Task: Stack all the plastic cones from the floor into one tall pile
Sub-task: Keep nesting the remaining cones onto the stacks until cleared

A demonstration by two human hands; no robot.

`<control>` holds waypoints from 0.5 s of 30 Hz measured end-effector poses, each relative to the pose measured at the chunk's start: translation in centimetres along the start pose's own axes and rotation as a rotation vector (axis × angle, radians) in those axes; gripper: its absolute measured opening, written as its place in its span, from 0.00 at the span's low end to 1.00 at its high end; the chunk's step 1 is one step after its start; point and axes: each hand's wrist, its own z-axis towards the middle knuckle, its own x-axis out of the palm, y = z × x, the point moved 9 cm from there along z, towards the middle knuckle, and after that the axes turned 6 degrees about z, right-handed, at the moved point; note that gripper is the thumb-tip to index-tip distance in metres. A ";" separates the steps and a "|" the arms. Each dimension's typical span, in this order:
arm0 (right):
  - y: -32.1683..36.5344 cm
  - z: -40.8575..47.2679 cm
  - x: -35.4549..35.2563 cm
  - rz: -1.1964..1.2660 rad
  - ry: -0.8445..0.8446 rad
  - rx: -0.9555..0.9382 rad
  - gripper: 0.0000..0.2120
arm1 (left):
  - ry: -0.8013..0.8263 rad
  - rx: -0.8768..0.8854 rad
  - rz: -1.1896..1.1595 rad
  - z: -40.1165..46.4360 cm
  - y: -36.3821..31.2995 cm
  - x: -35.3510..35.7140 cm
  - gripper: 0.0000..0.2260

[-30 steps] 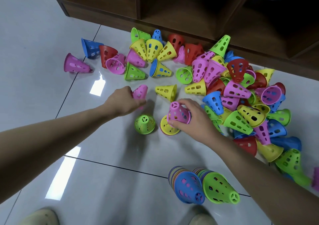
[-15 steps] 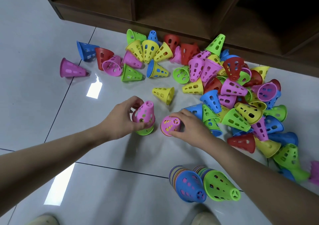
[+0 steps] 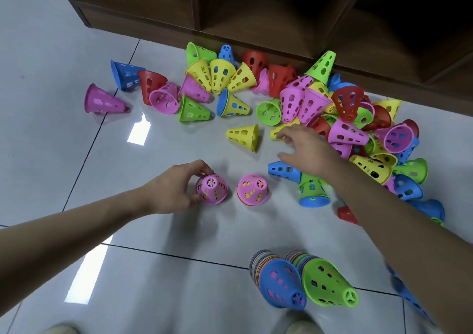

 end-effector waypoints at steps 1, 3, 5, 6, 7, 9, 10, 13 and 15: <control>-0.4 0.8 -0.5 -0.025 -0.044 -0.016 0.20 | 0.005 -0.009 -0.005 0.0 0.0 -0.3 0.18; -1.0 2.5 -0.2 -0.148 -0.049 -0.036 0.22 | -0.055 -0.018 0.020 0.5 0.0 -1.3 0.18; -1.7 3.9 0.9 -0.316 0.023 -0.032 0.27 | -0.173 -0.017 0.060 1.6 -0.1 -2.6 0.14; -2.1 4.3 1.4 -0.404 0.063 -0.025 0.29 | -0.221 -0.020 0.073 2.3 0.0 -3.2 0.12; -2.4 4.5 2.0 -0.484 0.098 -0.021 0.30 | -0.253 -0.026 0.085 3.1 0.0 -3.6 0.13; -2.8 4.5 2.8 -0.603 0.139 -0.004 0.28 | -0.279 -0.025 0.113 5.1 -0.2 -4.1 0.18; -3.0 4.6 3.0 -0.641 0.143 0.012 0.27 | -0.277 -0.013 0.135 6.1 -0.5 -4.3 0.21; -2.3 5.2 2.8 -0.684 0.103 0.048 0.20 | -0.229 0.076 0.249 9.2 -2.4 -4.4 0.31; -1.7 5.4 2.1 -0.611 0.046 0.055 0.17 | -0.196 0.112 0.291 11.1 -3.6 -4.5 0.36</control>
